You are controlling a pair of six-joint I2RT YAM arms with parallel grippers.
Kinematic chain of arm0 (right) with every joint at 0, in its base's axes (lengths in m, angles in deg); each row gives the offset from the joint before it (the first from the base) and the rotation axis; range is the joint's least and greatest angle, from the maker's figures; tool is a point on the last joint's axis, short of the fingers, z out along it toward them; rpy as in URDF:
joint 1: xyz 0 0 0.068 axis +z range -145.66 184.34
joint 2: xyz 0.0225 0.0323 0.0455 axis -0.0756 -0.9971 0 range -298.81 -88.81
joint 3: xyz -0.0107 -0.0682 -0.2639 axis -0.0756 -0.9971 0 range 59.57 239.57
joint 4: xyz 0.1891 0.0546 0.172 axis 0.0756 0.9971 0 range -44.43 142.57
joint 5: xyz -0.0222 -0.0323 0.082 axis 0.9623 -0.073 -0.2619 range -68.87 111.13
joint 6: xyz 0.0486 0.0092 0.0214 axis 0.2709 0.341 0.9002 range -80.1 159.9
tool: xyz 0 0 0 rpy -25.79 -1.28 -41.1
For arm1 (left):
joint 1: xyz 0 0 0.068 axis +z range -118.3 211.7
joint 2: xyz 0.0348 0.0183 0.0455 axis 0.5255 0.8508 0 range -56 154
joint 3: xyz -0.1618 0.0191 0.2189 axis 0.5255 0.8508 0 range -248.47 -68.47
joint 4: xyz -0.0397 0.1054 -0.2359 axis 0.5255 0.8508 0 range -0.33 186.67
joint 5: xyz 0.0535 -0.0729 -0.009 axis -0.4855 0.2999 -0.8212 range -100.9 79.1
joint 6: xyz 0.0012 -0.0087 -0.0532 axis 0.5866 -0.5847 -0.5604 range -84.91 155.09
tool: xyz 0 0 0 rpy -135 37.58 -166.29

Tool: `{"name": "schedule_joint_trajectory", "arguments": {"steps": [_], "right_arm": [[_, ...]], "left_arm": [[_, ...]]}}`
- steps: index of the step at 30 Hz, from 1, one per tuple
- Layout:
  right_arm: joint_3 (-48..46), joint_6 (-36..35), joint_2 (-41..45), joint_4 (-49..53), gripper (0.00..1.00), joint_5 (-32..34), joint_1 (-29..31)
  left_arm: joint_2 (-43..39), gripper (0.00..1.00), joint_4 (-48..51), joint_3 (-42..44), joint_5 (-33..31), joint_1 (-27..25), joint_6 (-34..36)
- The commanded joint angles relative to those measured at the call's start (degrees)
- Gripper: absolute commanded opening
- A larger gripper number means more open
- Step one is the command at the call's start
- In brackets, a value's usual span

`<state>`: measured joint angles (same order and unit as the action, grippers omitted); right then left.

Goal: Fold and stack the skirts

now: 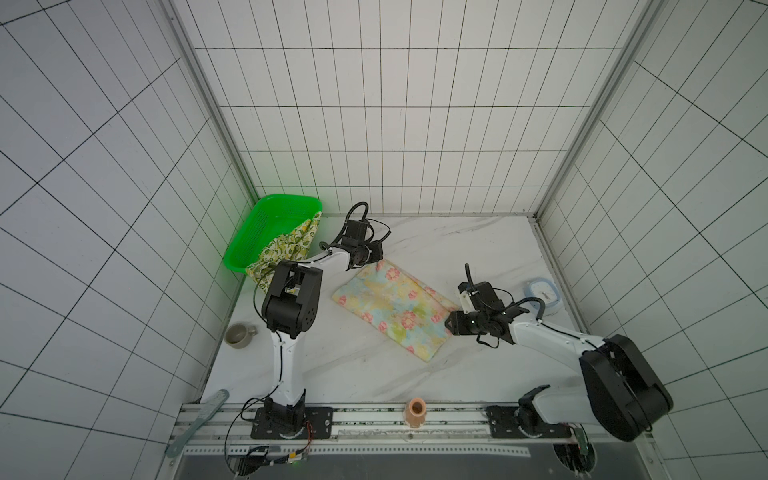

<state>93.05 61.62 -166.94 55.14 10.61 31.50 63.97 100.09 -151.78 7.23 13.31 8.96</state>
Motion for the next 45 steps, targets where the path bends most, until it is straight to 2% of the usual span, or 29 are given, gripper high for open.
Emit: {"name": "schedule_joint_trajectory", "arguments": {"steps": [1, 12, 18, 20, 22, 23, 26, 27, 36, 45], "right_arm": [[0.54, -1.45, -0.37, -0.88, 0.51, 2.25, 0.53], [1.54, -2.10, 0.35, 0.21, 0.61, 4.37, -0.07], [3.34, -4.46, -4.29, -0.63, 0.61, 1.13, -0.97], [3.58, -4.53, -4.94, -1.02, 0.56, -0.44, -0.92], [3.53, -4.42, -4.56, -1.29, 0.46, -1.95, -0.88], [3.59, -4.40, -3.94, -1.30, 0.39, -2.57, -0.89], [4.43, -4.39, -1.24, 0.27, 0.06, -3.60, -0.90], [5.00, -4.52, -0.07, 1.26, 0.00, -3.62, -0.88], [12.79, -6.11, 7.61, 10.64, 0.00, -0.84, -0.88], [24.37, -9.30, 11.71, 15.03, 0.00, -0.76, 0.56]], "left_arm": [[-2.65, 0.00, -1.84, 0.34, 0.64, -0.06, -0.14], [-2.84, 0.00, -1.96, -0.19, 0.67, 0.28, -0.15], [-2.80, 0.00, -2.01, -0.36, 0.80, 0.37, -0.15], [-2.79, 0.00, -2.02, -0.44, 0.87, 0.46, -0.11], [-2.63, 0.00, -1.98, -0.45, 0.93, 0.46, -0.24], [-2.63, 0.00, -1.94, -0.54, 0.92, 0.54, -0.29], [-2.93, 0.00, -1.96, -0.62, 0.85, 0.68, -0.50], [-3.23, 0.00, -1.97, -0.69, 0.74, 0.79, -0.53], [-6.43, 0.00, -2.37, -2.29, 0.85, 3.69, -2.83], [-13.34, 0.00, -3.35, -4.61, 0.95, 8.75, -4.59]]}}
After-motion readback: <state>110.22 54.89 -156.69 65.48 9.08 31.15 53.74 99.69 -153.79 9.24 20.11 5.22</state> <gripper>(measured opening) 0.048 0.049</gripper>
